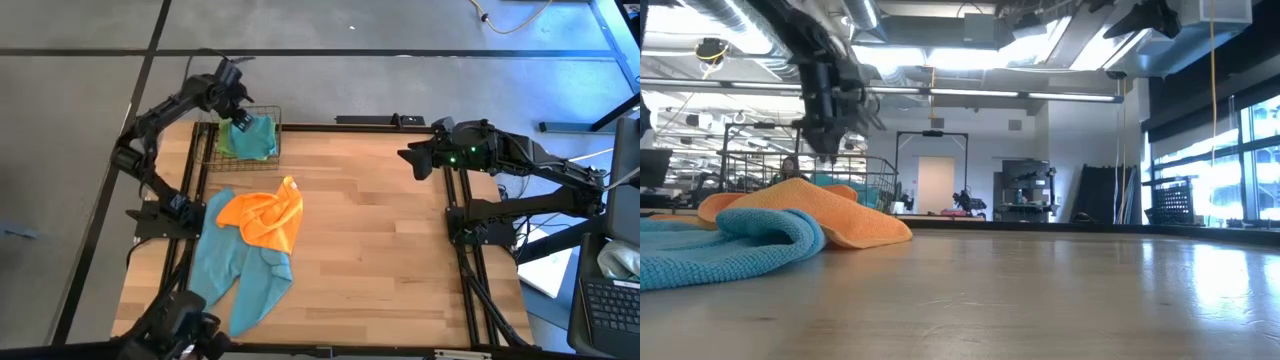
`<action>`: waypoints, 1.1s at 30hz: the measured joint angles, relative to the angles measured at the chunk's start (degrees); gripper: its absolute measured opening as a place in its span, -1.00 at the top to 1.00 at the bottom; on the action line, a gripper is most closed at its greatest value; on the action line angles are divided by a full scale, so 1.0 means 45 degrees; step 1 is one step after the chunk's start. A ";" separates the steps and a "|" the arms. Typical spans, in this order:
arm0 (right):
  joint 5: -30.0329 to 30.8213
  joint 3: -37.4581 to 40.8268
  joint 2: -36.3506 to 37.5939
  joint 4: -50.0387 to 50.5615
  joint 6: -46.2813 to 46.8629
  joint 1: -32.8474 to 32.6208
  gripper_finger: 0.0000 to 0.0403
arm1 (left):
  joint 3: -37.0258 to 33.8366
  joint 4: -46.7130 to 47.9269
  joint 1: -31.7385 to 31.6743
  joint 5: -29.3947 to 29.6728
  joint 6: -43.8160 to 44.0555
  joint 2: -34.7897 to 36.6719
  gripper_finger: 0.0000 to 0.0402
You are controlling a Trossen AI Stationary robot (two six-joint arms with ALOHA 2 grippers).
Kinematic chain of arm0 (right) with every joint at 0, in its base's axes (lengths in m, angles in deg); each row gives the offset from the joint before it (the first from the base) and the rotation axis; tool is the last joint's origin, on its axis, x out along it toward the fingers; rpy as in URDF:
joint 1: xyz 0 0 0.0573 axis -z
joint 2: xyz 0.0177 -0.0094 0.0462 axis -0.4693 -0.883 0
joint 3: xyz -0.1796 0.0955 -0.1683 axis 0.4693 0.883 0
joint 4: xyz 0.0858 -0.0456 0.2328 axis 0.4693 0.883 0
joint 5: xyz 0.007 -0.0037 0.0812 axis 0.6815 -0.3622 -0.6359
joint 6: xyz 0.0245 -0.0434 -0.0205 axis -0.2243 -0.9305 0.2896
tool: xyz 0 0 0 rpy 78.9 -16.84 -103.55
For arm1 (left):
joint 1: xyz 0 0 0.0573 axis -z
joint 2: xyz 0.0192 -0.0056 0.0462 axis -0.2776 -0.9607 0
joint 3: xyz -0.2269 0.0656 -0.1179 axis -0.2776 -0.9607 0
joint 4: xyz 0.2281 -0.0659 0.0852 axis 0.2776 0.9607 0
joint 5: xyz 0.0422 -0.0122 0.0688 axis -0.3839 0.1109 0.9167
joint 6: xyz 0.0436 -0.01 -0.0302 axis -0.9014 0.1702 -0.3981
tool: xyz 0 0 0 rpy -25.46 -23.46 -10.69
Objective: Fold microfiber towels
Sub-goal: Fold the orange microfiber cloth
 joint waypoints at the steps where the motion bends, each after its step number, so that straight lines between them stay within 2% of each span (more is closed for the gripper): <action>1: -0.0006 0.0000 0.0000 0.0001 -0.0057 -0.0045 -0.25 | 0.0000 -0.0159 0.0170 -0.0097 0.0069 0.0362 0.10; 7: 0.0110 0.0000 -0.0024 -0.0696 -0.1065 -0.0319 -0.25 | 0.0000 -0.0333 0.1767 -0.0060 0.1038 0.2235 0.13; 13: -0.0319 0.0000 -0.0761 -0.2369 -0.3725 -0.0478 -0.25 | 0.0000 -0.0248 0.4452 -0.0114 0.2522 0.3382 0.13; 16: -0.1092 0.0000 -0.1420 -0.2415 -0.3928 -0.0478 -0.25 | 0.0000 0.0305 0.5919 0.0157 0.3948 0.3705 0.13; 21: -0.1777 0.0000 -0.2524 -0.2492 -0.3876 -0.0488 -0.25 | 0.0000 0.2354 0.8344 0.0478 0.6388 0.3774 0.13; 25: -0.2333 0.0000 -0.3257 -0.3047 -0.4425 -0.0488 -0.25 | 0.0000 0.3367 1.0325 0.1428 0.7891 0.3676 0.13; 28: -0.3038 0.0000 -0.3541 -0.3689 -0.4807 -0.0543 -0.25 | 0.0000 0.4041 1.1616 0.2107 0.9724 0.3737 0.13; 33: -0.3248 0.0000 -0.4389 -0.5083 -0.5736 -0.0658 -0.25 | 0.0015 0.4333 1.3694 0.2910 1.2800 0.4605 0.13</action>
